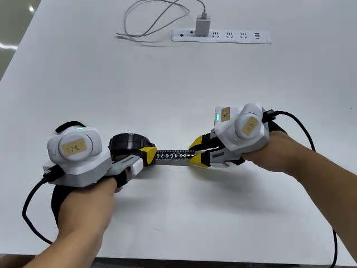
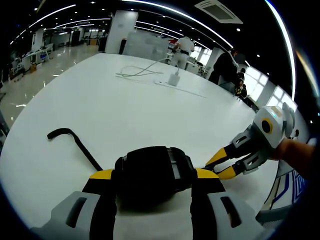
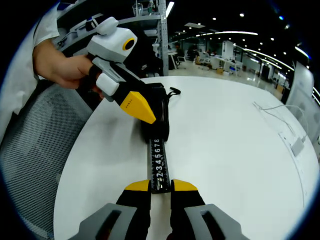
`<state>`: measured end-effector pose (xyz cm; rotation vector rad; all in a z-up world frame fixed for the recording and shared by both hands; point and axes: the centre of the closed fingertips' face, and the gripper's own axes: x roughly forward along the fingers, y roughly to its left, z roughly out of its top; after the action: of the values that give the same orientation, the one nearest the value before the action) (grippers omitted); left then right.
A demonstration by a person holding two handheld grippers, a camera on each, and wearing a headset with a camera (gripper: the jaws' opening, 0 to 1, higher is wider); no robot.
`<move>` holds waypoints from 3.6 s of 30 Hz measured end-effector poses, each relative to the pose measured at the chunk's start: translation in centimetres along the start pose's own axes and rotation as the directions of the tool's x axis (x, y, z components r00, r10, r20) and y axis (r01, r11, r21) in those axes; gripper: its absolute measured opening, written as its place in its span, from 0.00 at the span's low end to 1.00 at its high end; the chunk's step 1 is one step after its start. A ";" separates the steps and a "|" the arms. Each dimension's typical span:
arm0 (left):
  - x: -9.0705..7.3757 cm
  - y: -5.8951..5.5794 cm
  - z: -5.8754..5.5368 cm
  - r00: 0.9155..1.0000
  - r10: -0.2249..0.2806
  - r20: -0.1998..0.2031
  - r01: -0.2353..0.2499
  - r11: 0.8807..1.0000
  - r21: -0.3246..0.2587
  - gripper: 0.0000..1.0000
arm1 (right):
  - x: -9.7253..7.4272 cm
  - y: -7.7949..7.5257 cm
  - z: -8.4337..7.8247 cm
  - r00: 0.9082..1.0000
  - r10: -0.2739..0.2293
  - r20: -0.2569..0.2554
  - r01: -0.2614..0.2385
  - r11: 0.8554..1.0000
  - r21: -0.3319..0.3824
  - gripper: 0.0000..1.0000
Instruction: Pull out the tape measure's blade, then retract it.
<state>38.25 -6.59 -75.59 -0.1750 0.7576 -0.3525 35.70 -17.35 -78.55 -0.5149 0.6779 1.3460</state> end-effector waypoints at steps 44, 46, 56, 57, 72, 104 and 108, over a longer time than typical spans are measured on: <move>0.1 0.0 0.0 1.000 -0.002 0.006 0.002 1.000 0.002 0.56 | 4.7 0.5 4.3 0.997 0.042 0.064 -0.041 0.999 -0.017 0.11; 0.1 0.0 0.0 1.000 -0.002 0.007 0.002 1.000 0.002 0.56 | 4.7 0.4 4.3 0.997 0.041 0.065 -0.040 0.999 -0.013 0.11; 0.1 0.0 0.0 1.000 -0.006 0.012 0.006 1.000 0.006 0.57 | 4.8 0.5 4.3 0.998 0.038 0.056 -0.038 0.999 -0.001 0.12; 0.1 0.0 0.0 1.000 -0.006 0.013 0.006 1.000 0.006 0.57 | 4.8 0.5 4.3 0.998 0.036 0.054 -0.036 0.999 -0.002 0.12; 0.3 -0.1 -0.2 1.000 -0.008 0.009 0.008 0.999 0.032 0.59 | 4.7 0.5 4.2 0.999 0.027 0.047 -0.027 1.000 0.012 0.18; -1.6 -0.5 0.0 0.996 -0.077 0.035 0.073 0.992 0.106 0.65 | 1.3 0.9 4.2 0.990 -0.074 0.117 0.065 0.994 0.082 0.31; -2.3 -0.7 0.1 0.995 -0.094 0.035 0.087 0.984 0.155 0.68 | 0.3 1.0 4.1 0.987 -0.108 0.119 0.097 0.991 0.092 0.36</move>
<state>36.56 -6.39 -73.87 -0.0717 0.6791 -0.4906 35.33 -14.12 -75.85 -0.3884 0.5971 1.2354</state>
